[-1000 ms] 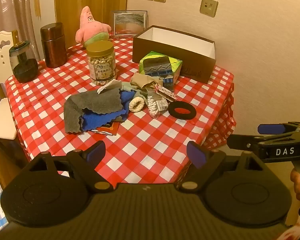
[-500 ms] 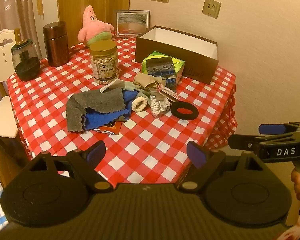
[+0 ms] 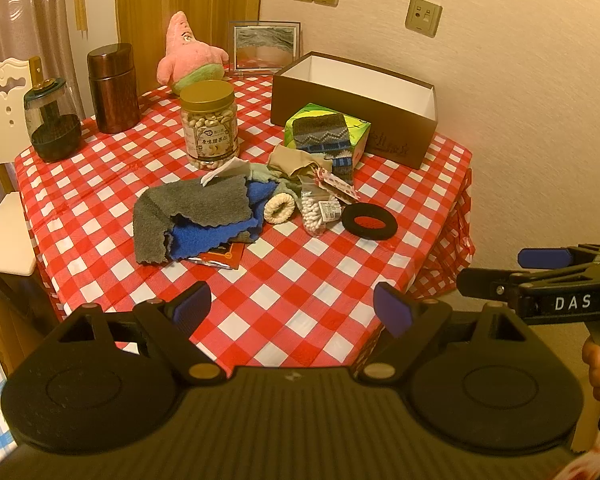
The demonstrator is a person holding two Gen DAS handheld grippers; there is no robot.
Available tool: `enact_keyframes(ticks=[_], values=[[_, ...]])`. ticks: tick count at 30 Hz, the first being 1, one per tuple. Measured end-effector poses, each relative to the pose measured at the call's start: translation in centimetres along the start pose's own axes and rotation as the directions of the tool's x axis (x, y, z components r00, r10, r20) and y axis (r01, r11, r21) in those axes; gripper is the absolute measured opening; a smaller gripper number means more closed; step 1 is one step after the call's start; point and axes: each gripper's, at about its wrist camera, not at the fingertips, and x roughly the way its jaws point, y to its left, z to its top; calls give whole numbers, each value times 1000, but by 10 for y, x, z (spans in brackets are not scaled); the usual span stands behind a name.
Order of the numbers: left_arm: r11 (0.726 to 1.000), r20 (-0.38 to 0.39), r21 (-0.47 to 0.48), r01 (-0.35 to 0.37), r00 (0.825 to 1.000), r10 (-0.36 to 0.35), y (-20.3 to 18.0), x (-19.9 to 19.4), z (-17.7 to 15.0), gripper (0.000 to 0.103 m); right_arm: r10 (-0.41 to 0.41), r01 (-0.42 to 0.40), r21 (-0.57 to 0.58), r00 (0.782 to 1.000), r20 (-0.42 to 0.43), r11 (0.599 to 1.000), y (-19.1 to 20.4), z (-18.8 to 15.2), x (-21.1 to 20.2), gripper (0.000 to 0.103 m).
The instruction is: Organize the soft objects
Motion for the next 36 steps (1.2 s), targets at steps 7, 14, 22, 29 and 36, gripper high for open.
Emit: enact_keyframes(ticks=[7, 14, 22, 29, 36], values=[[1000, 1, 1, 1, 1000, -1, 0, 0, 0, 87, -1, 1, 0, 1000, 1, 1000, 1, 0, 1, 103], [1000, 1, 0, 1, 1000, -1, 0, 0, 0, 87, 0, 0, -1, 1000, 2, 1000, 2, 0, 1, 103], [1000, 2, 0, 1, 1000, -1, 0, 0, 0, 87, 0, 0, -2, 1000, 3, 1000, 4, 1, 3, 103], [1000, 2, 0, 2, 1000, -2, 0, 0, 0, 87, -1, 1, -2, 1000, 4, 1000, 5, 1, 5, 103], [1000, 2, 0, 2, 1000, -2, 0, 0, 0, 87, -1, 1, -2, 1000, 3, 1000, 6, 1, 8, 103]])
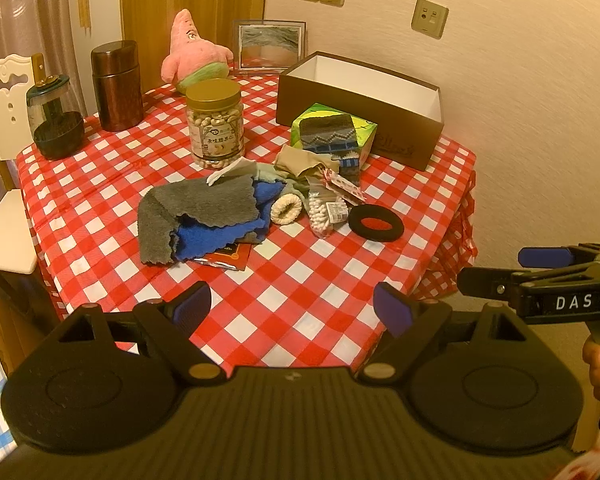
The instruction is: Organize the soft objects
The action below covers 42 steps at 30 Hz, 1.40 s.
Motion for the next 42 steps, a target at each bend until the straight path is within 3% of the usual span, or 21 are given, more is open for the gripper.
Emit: enact_keyframes(ticks=[28, 42], values=[[1000, -2, -15, -6, 1000, 6, 2, -5, -2, 87, 3, -3, -7, 1000, -1, 1000, 6, 3, 19, 103], [998, -15, -38, -47, 999, 47, 37, 15, 10, 87, 55, -55, 7, 998, 9, 998, 8, 19, 37, 103]])
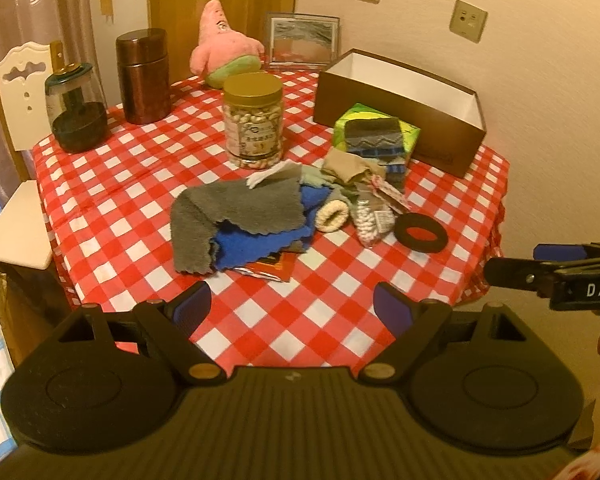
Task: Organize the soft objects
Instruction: 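Reach the right gripper to the black-and-red oval pad and grasp it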
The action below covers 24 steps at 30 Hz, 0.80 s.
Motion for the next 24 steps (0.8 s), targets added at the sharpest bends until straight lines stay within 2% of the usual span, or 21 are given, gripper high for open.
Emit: enact_keyframes(ticks=[8, 15, 24], values=[[1000, 14, 2, 0, 1000, 0, 11, 20, 0, 87, -9, 9, -30, 1000, 26, 1000, -15, 6, 22, 103], [1000, 7, 1, 4, 1000, -4, 2, 46, 2, 85, 21, -15, -119, 999, 50, 993, -35, 16, 47, 100], [996, -48, -56, -66, 997, 63, -12, 88, 11, 84, 56, -65, -334, 998, -38, 940, -66, 31, 104, 93]])
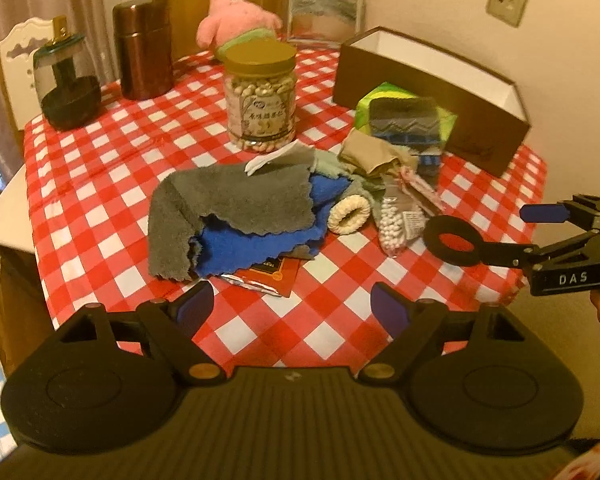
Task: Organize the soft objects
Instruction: 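Reach the right gripper to the black-and-red oval pad and grasp it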
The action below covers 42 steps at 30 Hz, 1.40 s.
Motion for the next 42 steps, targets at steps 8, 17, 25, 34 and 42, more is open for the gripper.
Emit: enact_keyframes(ticks=[8, 17, 25, 34, 42], values=[[996, -44, -58, -69, 997, 66, -19, 27, 4, 84, 56, -69, -128, 993, -105, 989, -35, -1, 51, 85], [983, -82, -115, -142, 988, 133, -36, 37, 0, 84, 110, -145, -213, 980, -168, 966, -51, -3, 87, 83], [968, -98, -161, -192, 979, 178, -45, 37, -5, 84, 127, -170, -245, 975, -181, 955, -54, -6, 97, 72], [959, -96, -183, -218, 974, 203, -53, 37, -7, 84, 139, -184, -280, 975, -172, 942, -56, -9, 95, 67], [969, -78, -156, -193, 980, 182, -52, 36, -2, 84, 138, -181, -260, 975, -172, 949, -54, -8, 86, 67]])
